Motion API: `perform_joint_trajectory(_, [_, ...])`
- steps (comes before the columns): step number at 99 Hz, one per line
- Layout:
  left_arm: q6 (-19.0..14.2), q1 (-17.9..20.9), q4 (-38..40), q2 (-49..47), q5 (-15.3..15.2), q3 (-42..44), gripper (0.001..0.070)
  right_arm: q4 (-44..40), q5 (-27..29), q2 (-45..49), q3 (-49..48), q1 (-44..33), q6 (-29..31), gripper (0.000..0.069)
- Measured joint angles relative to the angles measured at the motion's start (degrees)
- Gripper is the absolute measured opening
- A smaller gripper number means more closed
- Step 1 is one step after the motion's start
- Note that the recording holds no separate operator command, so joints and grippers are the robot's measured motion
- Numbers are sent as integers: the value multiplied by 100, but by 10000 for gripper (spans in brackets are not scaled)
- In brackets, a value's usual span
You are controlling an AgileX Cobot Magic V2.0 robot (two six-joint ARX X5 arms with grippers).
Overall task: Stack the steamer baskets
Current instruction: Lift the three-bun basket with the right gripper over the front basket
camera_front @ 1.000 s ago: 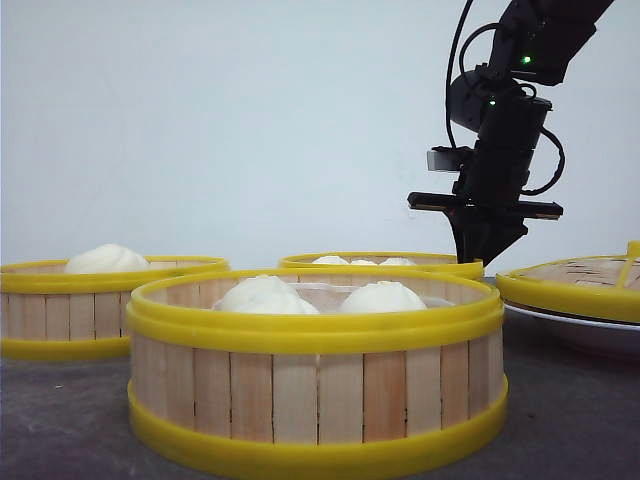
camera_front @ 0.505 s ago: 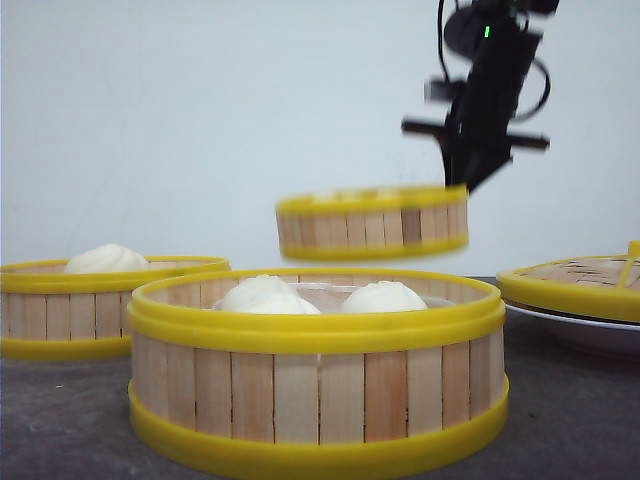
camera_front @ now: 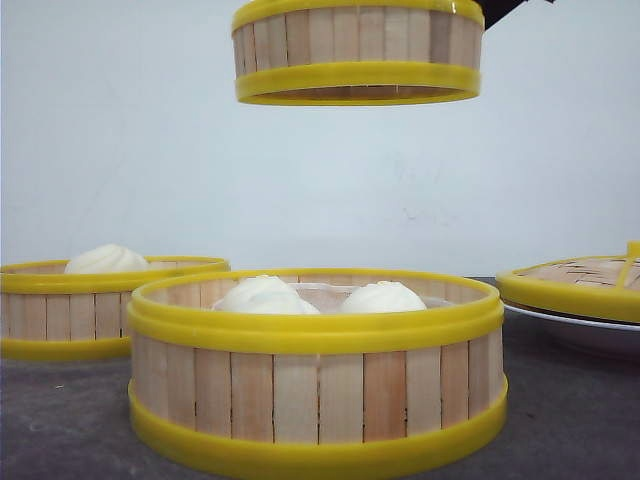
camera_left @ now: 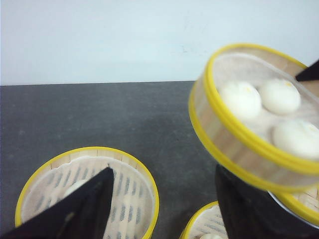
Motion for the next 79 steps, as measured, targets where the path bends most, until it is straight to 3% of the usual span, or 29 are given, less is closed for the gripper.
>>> perform_joint_trajectory(27, [0, 0, -7, -52, 4, 0, 389, -684, 26, -184, -2, 466, -308, 32])
perform_joint_trajectory(79, [-2, 0, -11, -529, 7, 0, 389, -704, 227, -575, -17, 1351, -448, 32])
